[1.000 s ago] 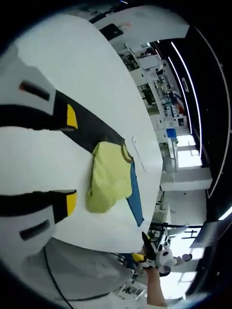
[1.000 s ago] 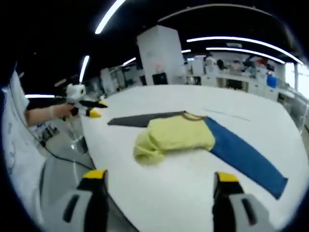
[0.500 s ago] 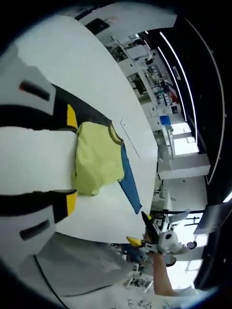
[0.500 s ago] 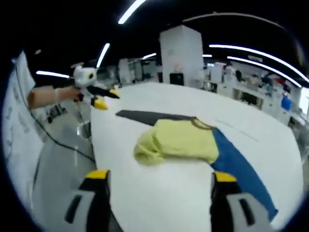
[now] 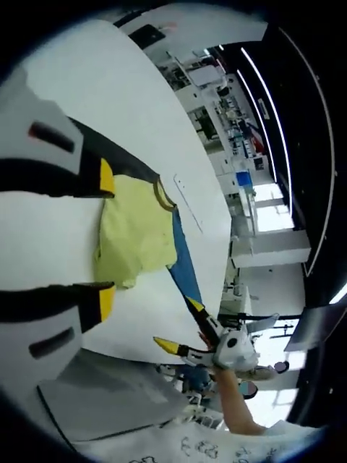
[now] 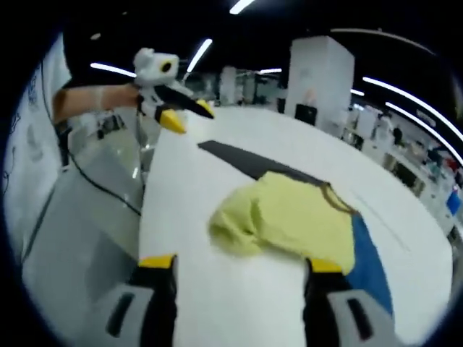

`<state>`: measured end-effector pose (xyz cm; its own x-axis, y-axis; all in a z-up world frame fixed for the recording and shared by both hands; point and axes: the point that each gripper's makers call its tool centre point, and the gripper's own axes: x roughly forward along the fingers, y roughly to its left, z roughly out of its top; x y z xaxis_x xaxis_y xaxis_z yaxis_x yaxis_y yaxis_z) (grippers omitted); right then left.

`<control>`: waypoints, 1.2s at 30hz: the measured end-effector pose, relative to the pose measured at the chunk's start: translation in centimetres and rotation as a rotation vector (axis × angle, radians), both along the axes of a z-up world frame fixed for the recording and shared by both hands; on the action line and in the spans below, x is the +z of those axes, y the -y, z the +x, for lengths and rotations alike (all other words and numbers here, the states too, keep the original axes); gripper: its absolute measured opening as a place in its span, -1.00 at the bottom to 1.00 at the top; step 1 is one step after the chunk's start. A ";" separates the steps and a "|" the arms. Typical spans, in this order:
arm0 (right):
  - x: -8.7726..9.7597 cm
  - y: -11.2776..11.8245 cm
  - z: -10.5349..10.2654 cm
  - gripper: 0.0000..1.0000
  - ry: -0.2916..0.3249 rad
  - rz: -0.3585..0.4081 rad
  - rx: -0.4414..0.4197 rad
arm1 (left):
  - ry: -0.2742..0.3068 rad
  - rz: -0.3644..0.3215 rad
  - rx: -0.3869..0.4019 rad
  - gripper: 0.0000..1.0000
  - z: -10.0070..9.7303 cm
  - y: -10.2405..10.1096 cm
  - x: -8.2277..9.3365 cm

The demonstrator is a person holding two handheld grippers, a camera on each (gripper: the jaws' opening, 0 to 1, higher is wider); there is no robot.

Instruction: Fold the garment on the visible template until the final outline fits inside the template.

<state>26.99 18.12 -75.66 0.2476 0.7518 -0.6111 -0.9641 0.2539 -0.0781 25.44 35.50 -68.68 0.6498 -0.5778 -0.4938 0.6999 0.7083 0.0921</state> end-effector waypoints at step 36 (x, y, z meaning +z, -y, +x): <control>-8.1 -8.8 0.7 -0.71 0.337 -0.373 0.497 | -0.037 -0.093 0.064 -0.23 -1.8 -0.3 -2.3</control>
